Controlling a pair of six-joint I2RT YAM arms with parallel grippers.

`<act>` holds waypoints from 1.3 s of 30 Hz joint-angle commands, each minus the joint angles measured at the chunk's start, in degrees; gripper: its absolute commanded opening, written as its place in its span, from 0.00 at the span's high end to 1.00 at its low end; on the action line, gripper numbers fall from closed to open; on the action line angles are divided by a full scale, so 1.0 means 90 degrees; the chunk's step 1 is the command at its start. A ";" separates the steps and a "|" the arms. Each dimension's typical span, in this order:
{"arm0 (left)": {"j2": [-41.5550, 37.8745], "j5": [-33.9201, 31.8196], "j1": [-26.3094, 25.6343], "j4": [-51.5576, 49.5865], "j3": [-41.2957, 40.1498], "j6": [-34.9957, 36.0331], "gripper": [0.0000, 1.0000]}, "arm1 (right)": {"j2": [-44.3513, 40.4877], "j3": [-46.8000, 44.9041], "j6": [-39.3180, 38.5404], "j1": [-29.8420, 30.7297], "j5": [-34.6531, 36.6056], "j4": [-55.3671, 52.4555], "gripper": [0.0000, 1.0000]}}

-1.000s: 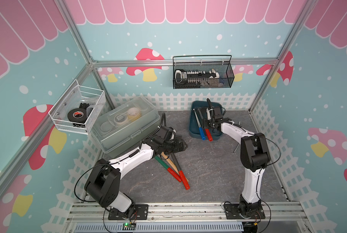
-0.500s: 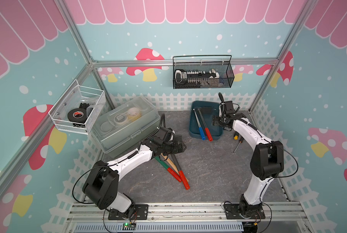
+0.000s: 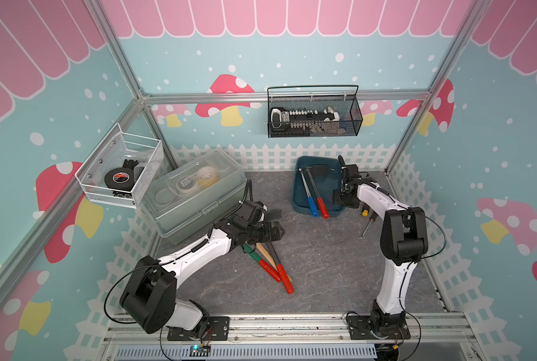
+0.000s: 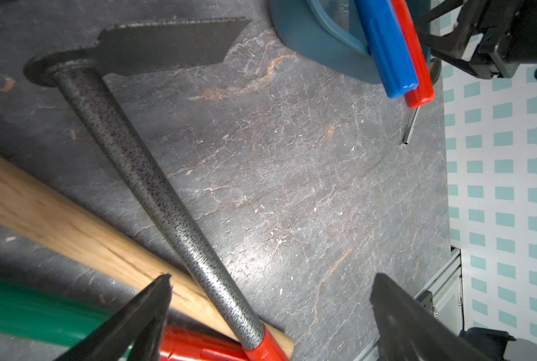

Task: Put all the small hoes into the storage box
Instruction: Place the hoe in the storage box, then move the storage box to the center of the board.

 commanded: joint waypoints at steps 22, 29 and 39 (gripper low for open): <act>-0.0602 -0.0266 0.0192 -0.0366 -0.0324 0.0219 0.01 | 0.0053 -0.0156 0.0143 -0.0124 -0.0061 -0.0021 0.92; -0.0612 -0.0286 0.0247 -0.0411 -0.0292 0.0282 0.01 | -0.0561 -0.0719 0.0077 -0.0134 -0.0146 -0.0019 0.96; -0.0419 -0.0256 0.0316 -0.0410 -0.0110 0.0374 0.01 | -0.1834 -0.1954 -0.0199 -0.0134 -0.0157 -0.0029 1.00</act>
